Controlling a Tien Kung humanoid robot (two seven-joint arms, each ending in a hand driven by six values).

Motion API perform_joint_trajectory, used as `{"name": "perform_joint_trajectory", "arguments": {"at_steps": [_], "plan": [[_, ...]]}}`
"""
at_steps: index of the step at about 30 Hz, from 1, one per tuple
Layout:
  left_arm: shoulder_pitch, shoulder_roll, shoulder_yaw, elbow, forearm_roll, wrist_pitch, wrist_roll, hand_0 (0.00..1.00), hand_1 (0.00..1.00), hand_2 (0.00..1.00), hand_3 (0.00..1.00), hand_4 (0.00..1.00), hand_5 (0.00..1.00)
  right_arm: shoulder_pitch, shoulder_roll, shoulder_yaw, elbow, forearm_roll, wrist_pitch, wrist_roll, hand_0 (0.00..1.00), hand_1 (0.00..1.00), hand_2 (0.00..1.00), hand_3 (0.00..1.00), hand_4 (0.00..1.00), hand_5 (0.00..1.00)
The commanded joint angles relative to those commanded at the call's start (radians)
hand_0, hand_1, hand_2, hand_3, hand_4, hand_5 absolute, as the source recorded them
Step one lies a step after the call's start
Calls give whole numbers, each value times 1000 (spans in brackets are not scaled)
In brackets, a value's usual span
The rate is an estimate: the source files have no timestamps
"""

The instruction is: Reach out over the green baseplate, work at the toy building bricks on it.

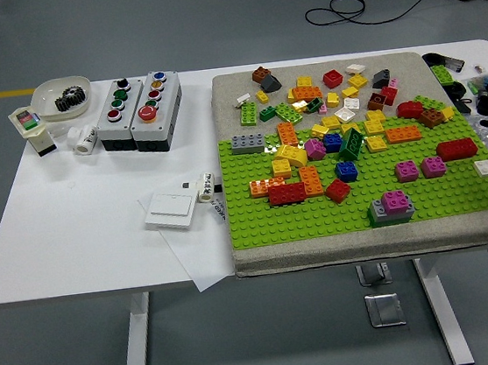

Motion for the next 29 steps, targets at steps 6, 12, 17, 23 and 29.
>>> {"name": "perform_joint_trajectory", "arguments": {"at_steps": [6,12,17,23,29], "plan": [[-2,1,3,0,-6,0,-3,599,687,653,549,565,613,1,1,-2,4,7,-10,-22,847,801,834,840,998,791],[-3,1,6,-1,-9,0,-3,599,688,655,549,565,613,1,2,-1,5,15,-11,-24,849,803,832,841,998,792],[-5,0,8,-1,-12,0,-4,599,687,655,548,565,613,2,1,1,5,25,-14,-22,850,803,833,844,998,789],[-7,-1,11,-2,-16,-1,-6,599,687,656,548,565,613,1,1,1,4,39,-15,-19,851,803,833,856,998,788],[-9,-1,12,-2,-14,-1,-6,599,687,656,548,565,612,1,0,2,3,50,-12,-23,846,803,833,870,998,788]]}}
